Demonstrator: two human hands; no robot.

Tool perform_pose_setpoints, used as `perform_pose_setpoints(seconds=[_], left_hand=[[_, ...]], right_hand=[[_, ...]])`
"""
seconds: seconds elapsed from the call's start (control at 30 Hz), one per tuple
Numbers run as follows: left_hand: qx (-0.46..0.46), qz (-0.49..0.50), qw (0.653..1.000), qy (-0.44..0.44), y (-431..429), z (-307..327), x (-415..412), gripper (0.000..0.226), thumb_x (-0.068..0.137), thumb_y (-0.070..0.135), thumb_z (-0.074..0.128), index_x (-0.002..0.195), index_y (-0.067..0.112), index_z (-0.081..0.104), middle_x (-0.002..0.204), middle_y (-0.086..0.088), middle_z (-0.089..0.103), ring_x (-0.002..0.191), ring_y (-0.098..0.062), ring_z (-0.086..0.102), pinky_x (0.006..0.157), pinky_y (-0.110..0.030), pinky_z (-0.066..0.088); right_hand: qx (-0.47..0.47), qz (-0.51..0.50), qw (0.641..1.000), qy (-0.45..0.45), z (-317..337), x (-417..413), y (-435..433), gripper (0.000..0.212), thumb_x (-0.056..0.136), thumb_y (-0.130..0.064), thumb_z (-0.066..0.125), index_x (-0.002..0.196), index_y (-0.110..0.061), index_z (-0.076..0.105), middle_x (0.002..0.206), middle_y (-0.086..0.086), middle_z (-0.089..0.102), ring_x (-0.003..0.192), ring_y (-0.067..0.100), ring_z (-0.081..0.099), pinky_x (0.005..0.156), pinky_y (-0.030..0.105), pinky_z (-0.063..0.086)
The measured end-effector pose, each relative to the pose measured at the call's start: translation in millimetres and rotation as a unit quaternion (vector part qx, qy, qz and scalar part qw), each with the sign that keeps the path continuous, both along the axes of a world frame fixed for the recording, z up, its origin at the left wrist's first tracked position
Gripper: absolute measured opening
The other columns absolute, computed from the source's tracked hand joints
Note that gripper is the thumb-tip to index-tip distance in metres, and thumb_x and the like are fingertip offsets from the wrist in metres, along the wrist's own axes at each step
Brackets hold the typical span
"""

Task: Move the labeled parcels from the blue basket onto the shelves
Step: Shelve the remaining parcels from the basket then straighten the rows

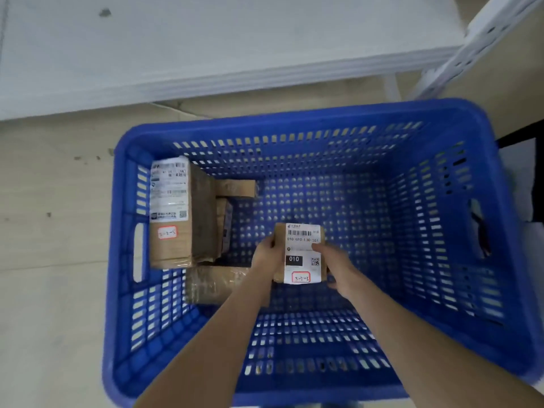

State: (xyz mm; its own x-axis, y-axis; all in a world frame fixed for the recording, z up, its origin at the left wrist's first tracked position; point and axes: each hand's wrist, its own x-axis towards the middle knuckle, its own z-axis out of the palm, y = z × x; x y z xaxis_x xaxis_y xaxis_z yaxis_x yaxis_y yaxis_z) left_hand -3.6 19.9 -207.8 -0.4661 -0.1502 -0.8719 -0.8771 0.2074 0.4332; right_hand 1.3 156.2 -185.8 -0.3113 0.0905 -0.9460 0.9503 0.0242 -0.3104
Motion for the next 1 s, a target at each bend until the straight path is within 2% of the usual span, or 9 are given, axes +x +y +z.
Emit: perform_pose_setpoints(seconds=[0.1, 0.27, 0.37, 0.47, 0.63, 0.7, 0.77, 0.9, 1.0], left_hand=[[0.023, 0.062, 0.997, 0.032, 0, 79, -5, 0.032, 0.095, 0.018, 0.047, 0.126, 0.023, 0.056, 0.116, 0.002, 0.067, 0.102, -0.022, 0.064, 0.078, -0.031, 0.05], [0.006, 0.057, 0.993, 0.107, -13, 229, -17, 0.033, 0.093, 0.01, 0.053, 0.125, 0.018, 0.057, 0.112, -0.002, 0.067, 0.096, -0.018, 0.063, 0.085, -0.035, 0.053], [0.003, 0.064, 0.989, 0.131, -24, 321, -24, 0.044, 0.091, 0.014, 0.058, 0.135, 0.017, 0.05, 0.116, -0.001, 0.065, 0.099, -0.017, 0.064, 0.093, -0.037, 0.051], [0.022, 0.082, 0.981, 0.172, -30, 412, -27, 0.046, 0.09, 0.022, 0.06, 0.134, 0.022, 0.049, 0.118, 0.004, 0.059, 0.099, -0.013, 0.056, 0.083, -0.026, 0.045], [0.038, 0.075, 0.972, 0.218, -46, 533, -20, 0.047, 0.088, 0.031, 0.06, 0.133, 0.025, 0.047, 0.116, 0.001, 0.062, 0.104, -0.018, 0.058, 0.09, -0.033, 0.046], [0.056, 0.09, 0.967, 0.23, -51, 569, -12, 0.048, 0.086, 0.036, 0.061, 0.132, 0.028, 0.05, 0.112, -0.001, 0.067, 0.102, -0.021, 0.064, 0.093, -0.042, 0.051], [0.072, 0.101, 0.959, 0.256, -53, 600, 0, 0.043, 0.086, 0.036, 0.061, 0.128, 0.03, 0.053, 0.109, 0.0, 0.069, 0.098, -0.019, 0.065, 0.09, -0.042, 0.053], [0.081, 0.095, 0.933, 0.337, -45, 651, 27, 0.048, 0.087, 0.032, 0.06, 0.133, 0.032, 0.05, 0.117, 0.004, 0.066, 0.106, -0.015, 0.061, 0.093, -0.039, 0.049], [0.077, 0.085, 0.92, 0.374, -40, 686, 47, 0.042, 0.089, 0.029, 0.056, 0.13, 0.035, 0.051, 0.114, 0.004, 0.066, 0.105, -0.015, 0.061, 0.09, -0.037, 0.049]], right_hand=[[-0.001, -0.062, 0.998, 0.029, 66, -11, 4, 0.015, 0.097, -0.028, 0.048, 0.103, -0.019, 0.059, 0.097, 0.004, 0.067, 0.078, 0.015, 0.058, 0.076, 0.032, 0.042], [0.002, -0.076, 0.994, 0.084, 211, -29, -10, 0.015, 0.099, -0.022, 0.047, 0.11, -0.025, 0.058, 0.091, -0.004, 0.066, 0.076, 0.011, 0.06, 0.064, 0.03, 0.047], [0.0, -0.078, 0.991, 0.107, 304, -38, -21, 0.021, 0.1, -0.025, 0.047, 0.118, -0.023, 0.057, 0.088, -0.004, 0.062, 0.081, 0.016, 0.059, 0.081, 0.042, 0.051], [-0.016, -0.085, 0.991, 0.104, 391, -41, -29, 0.02, 0.101, -0.028, 0.045, 0.114, -0.018, 0.056, 0.086, 0.002, 0.061, 0.088, 0.024, 0.057, 0.085, 0.05, 0.05], [-0.064, -0.037, 0.986, 0.151, 505, -32, -34, 0.038, 0.093, -0.05, 0.051, 0.095, -0.014, 0.063, 0.085, 0.003, 0.065, 0.081, 0.019, 0.059, 0.083, 0.037, 0.047], [-0.083, -0.027, 0.981, 0.171, 542, -24, -33, 0.04, 0.085, -0.056, 0.06, 0.093, -0.017, 0.063, 0.098, 0.003, 0.066, 0.093, 0.02, 0.057, 0.09, 0.037, 0.039], [-0.115, -0.035, 0.976, 0.183, 572, -12, -32, 0.056, 0.072, -0.061, 0.069, 0.111, -0.022, 0.062, 0.122, 0.003, 0.059, 0.114, 0.027, 0.052, 0.1, 0.047, 0.037], [-0.202, -0.054, 0.948, 0.239, 620, 15, -24, 0.044, 0.083, -0.04, 0.068, 0.124, -0.03, 0.055, 0.125, 0.006, 0.058, 0.11, 0.031, 0.057, 0.085, 0.052, 0.047], [-0.203, -0.057, 0.935, 0.284, 648, 32, -18, 0.037, 0.087, -0.031, 0.063, 0.123, -0.028, 0.054, 0.114, 0.007, 0.061, 0.105, 0.03, 0.059, 0.088, 0.052, 0.048]])
